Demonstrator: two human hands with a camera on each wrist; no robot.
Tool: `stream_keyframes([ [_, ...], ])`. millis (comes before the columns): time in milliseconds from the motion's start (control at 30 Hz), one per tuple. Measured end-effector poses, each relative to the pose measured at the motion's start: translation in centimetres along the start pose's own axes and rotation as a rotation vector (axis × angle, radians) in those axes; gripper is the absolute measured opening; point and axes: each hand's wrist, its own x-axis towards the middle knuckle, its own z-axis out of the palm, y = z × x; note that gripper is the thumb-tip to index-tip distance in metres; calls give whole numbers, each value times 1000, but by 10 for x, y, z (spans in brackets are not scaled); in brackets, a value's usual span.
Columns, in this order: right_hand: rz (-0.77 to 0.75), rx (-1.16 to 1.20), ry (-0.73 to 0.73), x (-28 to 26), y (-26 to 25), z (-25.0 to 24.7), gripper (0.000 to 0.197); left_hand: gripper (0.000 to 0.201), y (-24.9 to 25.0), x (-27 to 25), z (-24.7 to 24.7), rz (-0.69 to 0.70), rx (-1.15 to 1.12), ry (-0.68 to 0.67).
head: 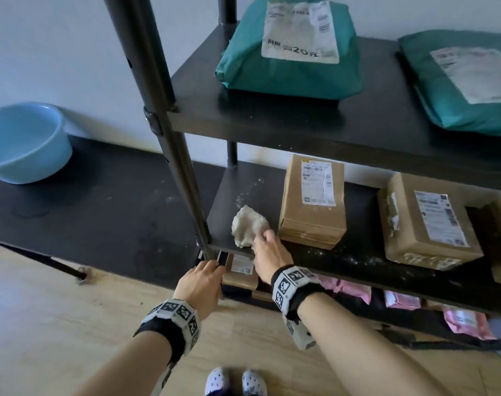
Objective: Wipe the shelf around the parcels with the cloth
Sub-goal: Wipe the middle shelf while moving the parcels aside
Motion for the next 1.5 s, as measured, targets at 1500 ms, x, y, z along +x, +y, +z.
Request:
stream_keyframes([
  [1500, 263, 82, -223, 143, -24, -9, 66, 37, -59, 39, -14, 259, 52, 85],
])
